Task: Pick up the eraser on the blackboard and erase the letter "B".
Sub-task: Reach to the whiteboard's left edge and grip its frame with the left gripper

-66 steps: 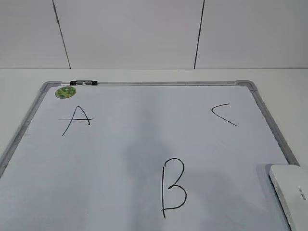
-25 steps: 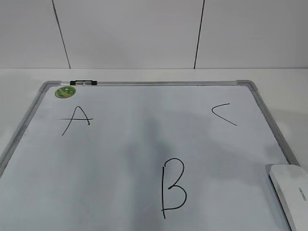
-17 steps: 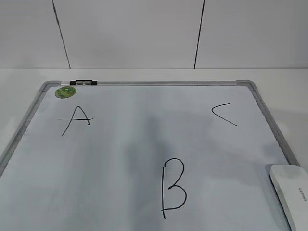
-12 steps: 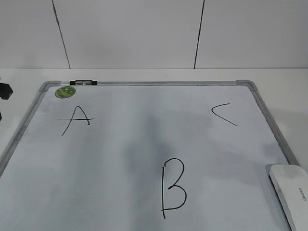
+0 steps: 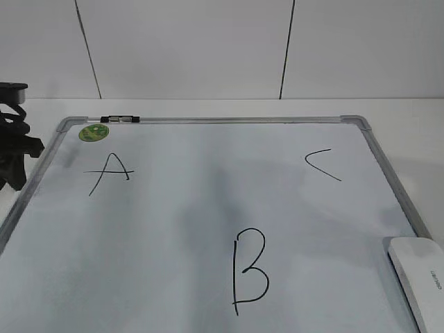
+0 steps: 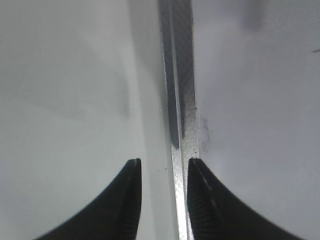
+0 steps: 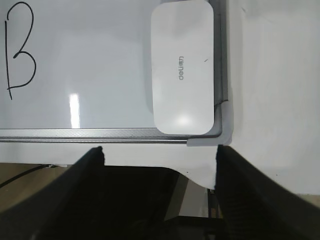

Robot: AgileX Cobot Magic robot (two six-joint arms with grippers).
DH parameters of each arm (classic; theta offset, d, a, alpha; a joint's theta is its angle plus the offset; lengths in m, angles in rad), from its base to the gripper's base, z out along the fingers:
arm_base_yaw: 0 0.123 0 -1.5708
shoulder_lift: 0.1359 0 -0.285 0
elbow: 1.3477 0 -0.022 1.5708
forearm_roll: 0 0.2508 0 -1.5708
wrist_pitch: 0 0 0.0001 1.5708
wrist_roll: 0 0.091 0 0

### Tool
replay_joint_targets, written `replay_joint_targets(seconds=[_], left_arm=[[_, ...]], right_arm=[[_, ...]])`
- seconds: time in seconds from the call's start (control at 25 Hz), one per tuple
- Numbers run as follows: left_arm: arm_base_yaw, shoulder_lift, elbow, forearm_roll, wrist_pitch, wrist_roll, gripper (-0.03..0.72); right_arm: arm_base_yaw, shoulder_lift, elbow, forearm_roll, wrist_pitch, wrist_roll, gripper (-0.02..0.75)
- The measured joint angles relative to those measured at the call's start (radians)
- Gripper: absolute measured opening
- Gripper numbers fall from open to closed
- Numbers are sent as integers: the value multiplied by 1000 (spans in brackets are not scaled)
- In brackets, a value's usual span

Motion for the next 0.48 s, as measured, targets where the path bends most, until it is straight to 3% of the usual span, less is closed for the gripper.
replay_joint_targets(seconds=[0.48], left_arm=[[0, 71, -4, -13, -24, 3, 238]], right_arm=[[0, 0, 0, 0, 0, 0, 532]])
